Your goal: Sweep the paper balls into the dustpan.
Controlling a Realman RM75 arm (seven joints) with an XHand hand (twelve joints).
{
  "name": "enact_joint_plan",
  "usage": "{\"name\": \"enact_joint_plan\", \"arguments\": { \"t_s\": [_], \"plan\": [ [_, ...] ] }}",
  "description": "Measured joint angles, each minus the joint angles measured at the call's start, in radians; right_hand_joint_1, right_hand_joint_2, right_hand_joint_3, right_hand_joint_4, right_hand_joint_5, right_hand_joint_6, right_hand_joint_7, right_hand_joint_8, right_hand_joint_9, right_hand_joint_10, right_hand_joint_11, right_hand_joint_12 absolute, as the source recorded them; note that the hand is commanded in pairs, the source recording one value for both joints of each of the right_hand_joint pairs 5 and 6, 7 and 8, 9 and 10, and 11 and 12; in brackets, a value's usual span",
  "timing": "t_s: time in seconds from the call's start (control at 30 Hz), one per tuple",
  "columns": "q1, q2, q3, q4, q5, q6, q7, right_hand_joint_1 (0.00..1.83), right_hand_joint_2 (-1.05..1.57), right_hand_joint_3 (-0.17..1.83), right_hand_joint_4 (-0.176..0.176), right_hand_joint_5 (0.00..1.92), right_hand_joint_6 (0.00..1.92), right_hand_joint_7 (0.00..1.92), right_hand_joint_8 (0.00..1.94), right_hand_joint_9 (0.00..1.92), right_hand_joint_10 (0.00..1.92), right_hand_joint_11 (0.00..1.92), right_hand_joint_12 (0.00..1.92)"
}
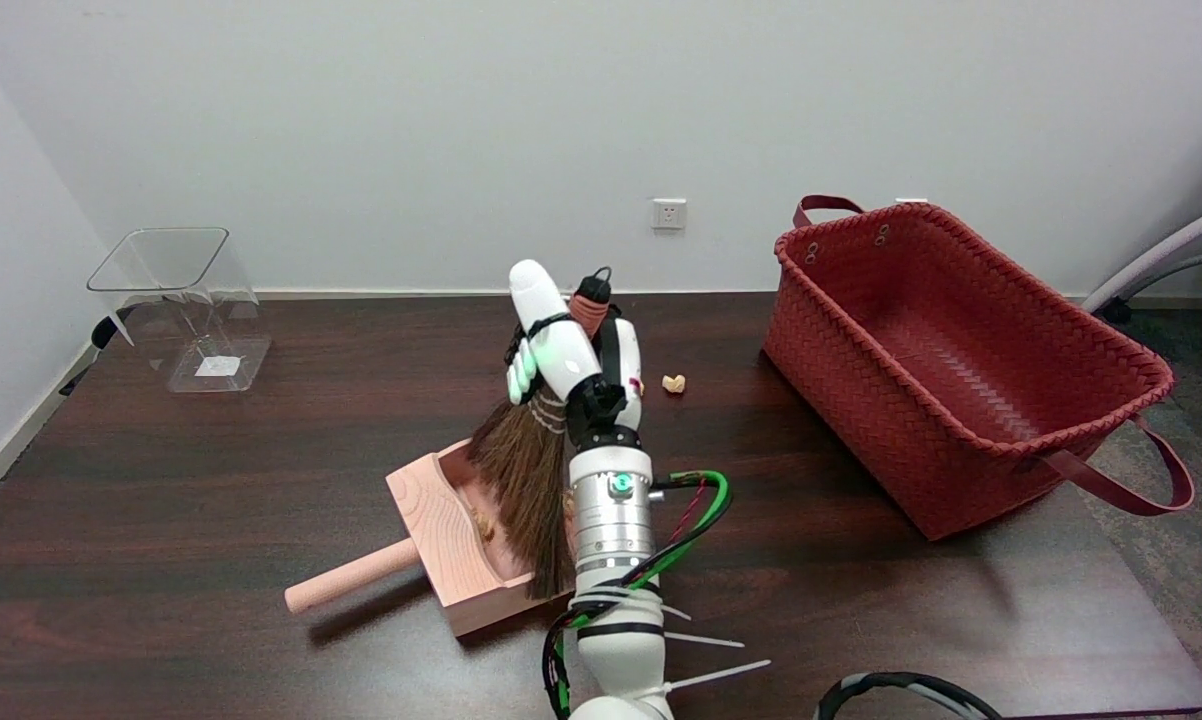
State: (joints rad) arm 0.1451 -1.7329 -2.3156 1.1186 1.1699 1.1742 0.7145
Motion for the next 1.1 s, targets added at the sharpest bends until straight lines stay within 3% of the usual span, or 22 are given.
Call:
{"name": "enact_joint_plan", "arguments": {
  "t_s": [0.6, 1.1],
  "plan": [
    [-0.027, 0.146, 0.017, 0.25, 0.006, -0.011, -0.212, 0.67, 1.57, -0.17, 0.0, 1.92, 1.92, 1.92, 1.92, 1.92, 1.92, 1.92, 1.92],
    [0.047, 0.259, 0.069, 0.183, 0.01, -0.026, -0.181, 0.67, 1.57, -0.17, 0.0, 1.92, 1.92, 1.92, 1.92, 1.92, 1.92, 1.92, 1.92]
  ]
}}
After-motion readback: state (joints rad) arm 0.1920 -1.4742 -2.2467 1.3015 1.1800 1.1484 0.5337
